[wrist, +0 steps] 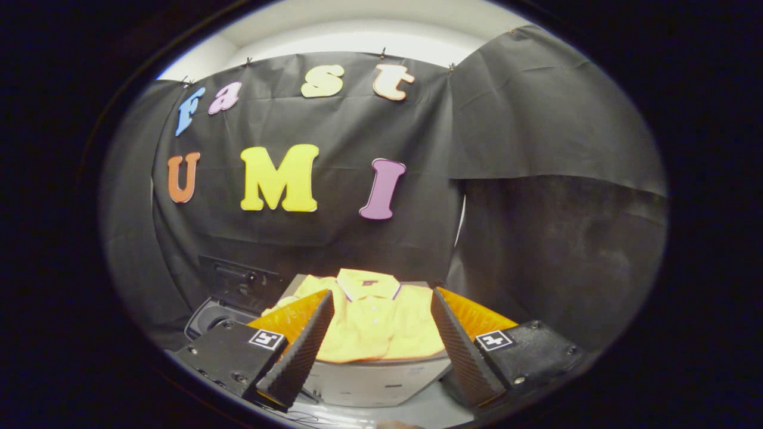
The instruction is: Put the clothes into the washing machine and then close the washing machine lid.
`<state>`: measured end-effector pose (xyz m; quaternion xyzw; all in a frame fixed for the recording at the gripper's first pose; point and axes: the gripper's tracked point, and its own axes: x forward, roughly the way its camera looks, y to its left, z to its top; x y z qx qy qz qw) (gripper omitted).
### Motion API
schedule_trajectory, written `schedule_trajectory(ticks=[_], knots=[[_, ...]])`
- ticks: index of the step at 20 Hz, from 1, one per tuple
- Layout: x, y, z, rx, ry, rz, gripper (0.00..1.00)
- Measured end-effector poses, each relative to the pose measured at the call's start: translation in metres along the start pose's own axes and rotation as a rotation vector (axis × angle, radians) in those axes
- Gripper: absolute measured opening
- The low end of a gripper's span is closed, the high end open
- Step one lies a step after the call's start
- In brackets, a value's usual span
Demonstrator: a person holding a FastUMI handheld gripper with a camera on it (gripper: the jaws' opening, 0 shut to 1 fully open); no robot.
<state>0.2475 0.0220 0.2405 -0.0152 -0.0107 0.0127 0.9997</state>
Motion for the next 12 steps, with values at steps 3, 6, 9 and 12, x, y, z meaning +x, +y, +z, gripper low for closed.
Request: schedule_trajectory(ticks=[3, 6, 9, 12], knots=[[0.044, 0.008, 0.003, 0.006, 0.042, 0.045, 1.0], [0.087, 0.014, -0.004, 0.004, 0.093, 0.073, 1.0], [0.129, 0.018, -0.019, 0.015, 0.162, 0.087, 1.0], [0.169, 0.017, -0.038, 0.037, 0.241, 0.094, 1.0]])
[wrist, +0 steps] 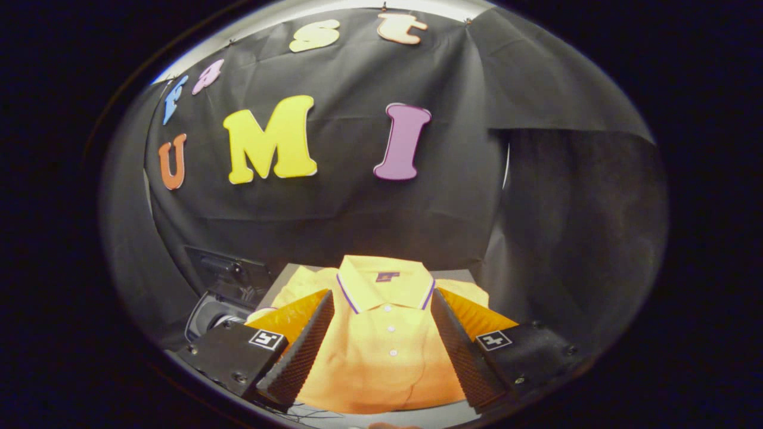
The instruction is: Put the clothes into the washing machine and then close the washing machine lid.
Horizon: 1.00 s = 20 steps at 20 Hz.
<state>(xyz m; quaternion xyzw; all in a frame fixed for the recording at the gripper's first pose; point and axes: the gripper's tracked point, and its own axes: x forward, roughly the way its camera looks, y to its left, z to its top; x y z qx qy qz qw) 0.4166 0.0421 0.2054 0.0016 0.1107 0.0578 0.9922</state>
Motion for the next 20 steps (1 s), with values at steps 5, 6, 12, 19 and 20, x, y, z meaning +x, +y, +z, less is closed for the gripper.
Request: schedule_trajectory(ticks=[5, 6, 12, 19, 20], knots=[[0.05, -0.006, -0.042, 0.02, 0.206, 0.014, 1.0], [0.058, -0.003, -0.049, 0.029, 0.234, 0.024, 1.0], [0.07, -0.003, -0.074, 0.0, 0.299, 0.025, 0.99], [0.069, -0.001, -0.077, -0.048, 0.301, 0.023, 0.95], [0.068, 0.0, -0.077, -0.061, 0.308, 0.037, 0.93]])
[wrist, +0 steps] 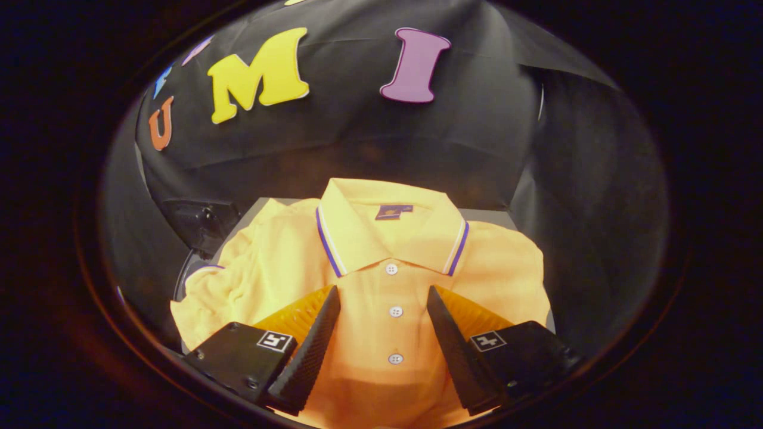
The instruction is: Put the clothes into the washing machine and then close the washing machine lid.
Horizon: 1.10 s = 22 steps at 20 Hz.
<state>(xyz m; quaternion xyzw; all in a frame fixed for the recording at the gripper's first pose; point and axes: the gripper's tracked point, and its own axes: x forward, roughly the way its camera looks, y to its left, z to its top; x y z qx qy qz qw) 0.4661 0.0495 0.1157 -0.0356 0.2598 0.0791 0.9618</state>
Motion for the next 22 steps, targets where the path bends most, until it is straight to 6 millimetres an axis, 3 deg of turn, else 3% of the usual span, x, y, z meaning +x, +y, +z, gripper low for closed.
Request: schedule_trajectory(ticks=[3, 5, 6, 8, 10, 16, 20, 22], knots=[[0.0, 0.004, 0.0, -0.03, 0.006, 0.021, 0.83], [-0.001, -0.002, -0.001, -0.032, -0.007, 0.005, 0.62], [-0.003, -0.002, -0.002, -0.038, -0.017, -0.003, 0.42], [-0.009, 0.0, -0.008, -0.053, -0.01, -0.008, 0.36], [-0.016, 0.003, -0.012, -0.037, -0.03, -0.022, 0.1], [-0.065, 0.025, -0.045, 0.13, 0.017, 0.087, 0.06], [-0.106, 0.059, -0.034, 0.216, -0.037, 0.151, 0.06], [-0.13, 0.083, -0.014, 0.239, -0.092, 0.192, 0.06]])
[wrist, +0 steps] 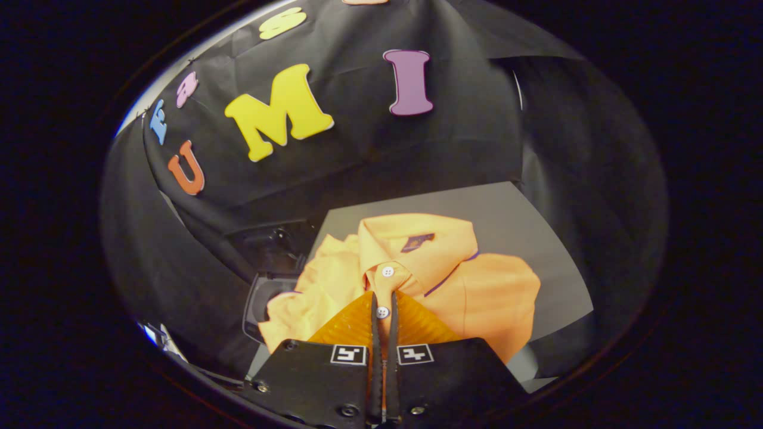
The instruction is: Put the clothes into the washing machine and then close the washing machine lid.
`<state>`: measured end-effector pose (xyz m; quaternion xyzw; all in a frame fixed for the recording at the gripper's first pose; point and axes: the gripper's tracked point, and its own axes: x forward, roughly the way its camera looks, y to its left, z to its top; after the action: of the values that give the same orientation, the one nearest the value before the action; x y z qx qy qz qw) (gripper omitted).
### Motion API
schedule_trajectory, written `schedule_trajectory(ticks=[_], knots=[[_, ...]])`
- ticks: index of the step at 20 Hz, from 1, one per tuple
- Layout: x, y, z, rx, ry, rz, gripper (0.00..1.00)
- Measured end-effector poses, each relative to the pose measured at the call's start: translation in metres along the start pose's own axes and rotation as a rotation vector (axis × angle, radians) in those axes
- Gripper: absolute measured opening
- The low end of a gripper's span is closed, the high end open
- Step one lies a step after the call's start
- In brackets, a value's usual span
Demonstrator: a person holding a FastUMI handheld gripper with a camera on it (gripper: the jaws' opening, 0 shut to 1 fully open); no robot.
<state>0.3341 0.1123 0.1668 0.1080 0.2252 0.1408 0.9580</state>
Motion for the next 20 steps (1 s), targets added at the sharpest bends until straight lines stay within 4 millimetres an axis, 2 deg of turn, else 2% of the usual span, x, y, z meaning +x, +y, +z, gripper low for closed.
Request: schedule_trajectory(ticks=[3, 8, 11, 15, 18, 20], knots=[[-0.031, 0.049, 0.018, -0.008, -0.06, 0.052, 0.06], [-0.057, 0.142, 0.037, -0.051, -0.133, 0.127, 0.05], [-0.062, 0.192, 0.043, -0.089, -0.155, 0.17, 0.06], [-0.056, 0.25, 0.045, -0.13, -0.153, 0.229, 0.06], [-0.04, 0.288, 0.04, -0.139, -0.122, 0.29, 0.06], [-0.023, 0.312, 0.034, -0.147, -0.097, 0.333, 0.06]])
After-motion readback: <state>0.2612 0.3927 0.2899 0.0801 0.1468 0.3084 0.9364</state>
